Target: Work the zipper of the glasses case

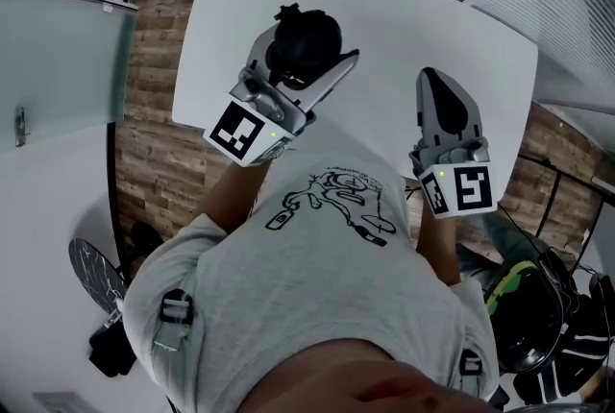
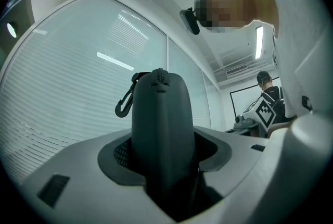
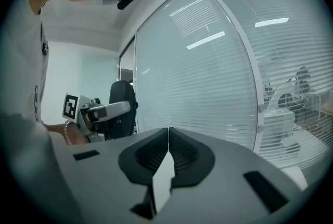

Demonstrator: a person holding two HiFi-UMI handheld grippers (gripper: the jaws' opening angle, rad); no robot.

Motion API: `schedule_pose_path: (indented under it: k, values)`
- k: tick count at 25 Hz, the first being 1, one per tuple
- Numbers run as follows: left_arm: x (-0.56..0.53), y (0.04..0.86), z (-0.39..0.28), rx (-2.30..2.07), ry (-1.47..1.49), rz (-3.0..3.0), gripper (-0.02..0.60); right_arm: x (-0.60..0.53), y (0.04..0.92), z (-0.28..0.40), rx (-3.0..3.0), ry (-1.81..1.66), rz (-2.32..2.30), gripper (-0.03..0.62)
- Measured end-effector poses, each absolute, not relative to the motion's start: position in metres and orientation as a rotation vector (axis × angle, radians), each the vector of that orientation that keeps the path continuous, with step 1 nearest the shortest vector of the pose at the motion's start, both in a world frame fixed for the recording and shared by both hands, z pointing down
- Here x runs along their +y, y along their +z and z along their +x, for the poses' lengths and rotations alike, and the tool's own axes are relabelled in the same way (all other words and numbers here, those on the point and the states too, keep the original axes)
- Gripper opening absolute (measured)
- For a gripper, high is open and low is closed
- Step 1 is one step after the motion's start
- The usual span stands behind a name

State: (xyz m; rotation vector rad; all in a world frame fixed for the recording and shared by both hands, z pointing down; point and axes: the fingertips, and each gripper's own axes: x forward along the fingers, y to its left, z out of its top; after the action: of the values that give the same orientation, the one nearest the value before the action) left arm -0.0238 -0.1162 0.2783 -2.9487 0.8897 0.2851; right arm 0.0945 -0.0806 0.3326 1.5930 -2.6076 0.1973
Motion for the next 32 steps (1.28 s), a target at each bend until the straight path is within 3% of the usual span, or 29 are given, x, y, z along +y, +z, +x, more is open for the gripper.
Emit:
schedule_pose_path:
  k: [7,32]
  values:
    - [-0.133,0.299,-0.026,1.041,0.138,-2.899,0.252,-0.085,0.328,0.108,-2.563,0.122,1.639,0.006]
    - [-0.138,0.299,-0.028,1.121,0.144,-2.877,0.252,-0.087,0.326,0.114,-2.508,0.053,1.662,0.003]
